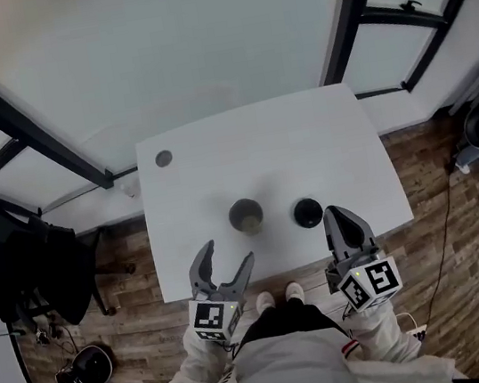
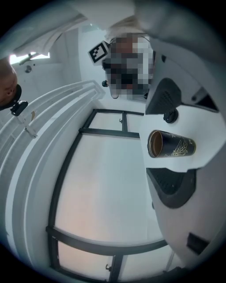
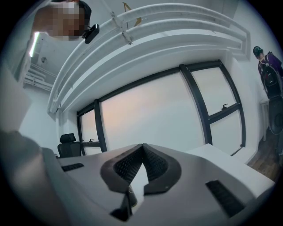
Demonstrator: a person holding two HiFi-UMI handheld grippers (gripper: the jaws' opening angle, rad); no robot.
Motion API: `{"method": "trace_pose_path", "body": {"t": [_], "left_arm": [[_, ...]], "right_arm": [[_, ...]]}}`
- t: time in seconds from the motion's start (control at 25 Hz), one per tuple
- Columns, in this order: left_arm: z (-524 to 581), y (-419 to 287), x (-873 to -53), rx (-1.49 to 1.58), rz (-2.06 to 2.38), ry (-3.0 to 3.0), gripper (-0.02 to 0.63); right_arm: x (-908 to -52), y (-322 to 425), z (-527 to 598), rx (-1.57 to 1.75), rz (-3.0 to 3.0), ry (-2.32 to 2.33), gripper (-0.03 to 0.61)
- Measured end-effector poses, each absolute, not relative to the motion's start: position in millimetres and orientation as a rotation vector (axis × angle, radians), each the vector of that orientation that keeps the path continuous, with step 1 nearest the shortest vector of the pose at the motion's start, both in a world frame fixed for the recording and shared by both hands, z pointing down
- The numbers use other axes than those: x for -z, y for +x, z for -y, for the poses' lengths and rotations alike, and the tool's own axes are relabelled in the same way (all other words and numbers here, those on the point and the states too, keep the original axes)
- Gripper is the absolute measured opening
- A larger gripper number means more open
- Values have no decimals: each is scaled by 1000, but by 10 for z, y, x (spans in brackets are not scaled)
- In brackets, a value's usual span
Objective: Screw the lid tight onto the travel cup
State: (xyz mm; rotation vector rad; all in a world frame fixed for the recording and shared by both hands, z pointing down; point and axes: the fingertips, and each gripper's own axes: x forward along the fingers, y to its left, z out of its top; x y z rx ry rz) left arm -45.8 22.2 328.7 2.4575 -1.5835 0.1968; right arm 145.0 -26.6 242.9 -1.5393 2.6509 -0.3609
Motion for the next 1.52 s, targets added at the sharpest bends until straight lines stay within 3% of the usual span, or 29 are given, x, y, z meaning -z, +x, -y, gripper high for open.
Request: {"method": "trace_pose_path", "body": {"t": [0.12,0.28,0.56,1.12,1.28,1.32,1.36,1.44,1.52], "left_arm": [[-70,-400,-3591,-167,1488,2491,445],[203,-378,-4194,-260,1420,2484,497],[724,-253,-4713,-211,1383,2577,499],[1003,82,-4665,-129,1413,2679,494],[1036,74,-4706,-165,1484,2679,452],[1036,86,-4715,-180,1497,2682,440],[1033,99,-4719,-190,1504,2684,431],[1024,105,-4723,-194,1506,2686,426],[1027,100,-4726,-198,1501,2687,425]], "right_arm": [[-2606,1477,375,370,-2627,-1582,21],[-2949,1444,533,398,-2613,-1639,21],[-3398,1394,579,432,-2628,-1765,21],[-3917,1773,571,518,-2605,-1922,21],[-4248,1761,734,532,-2610,-1982,25],[-4335,1753,775,538,-2615,-2000,54],[-4423,1742,818,546,-2621,-2020,149],[-4612,1712,907,567,-2624,-2073,270],[-4803,1681,994,605,-2611,-2124,352]]}}
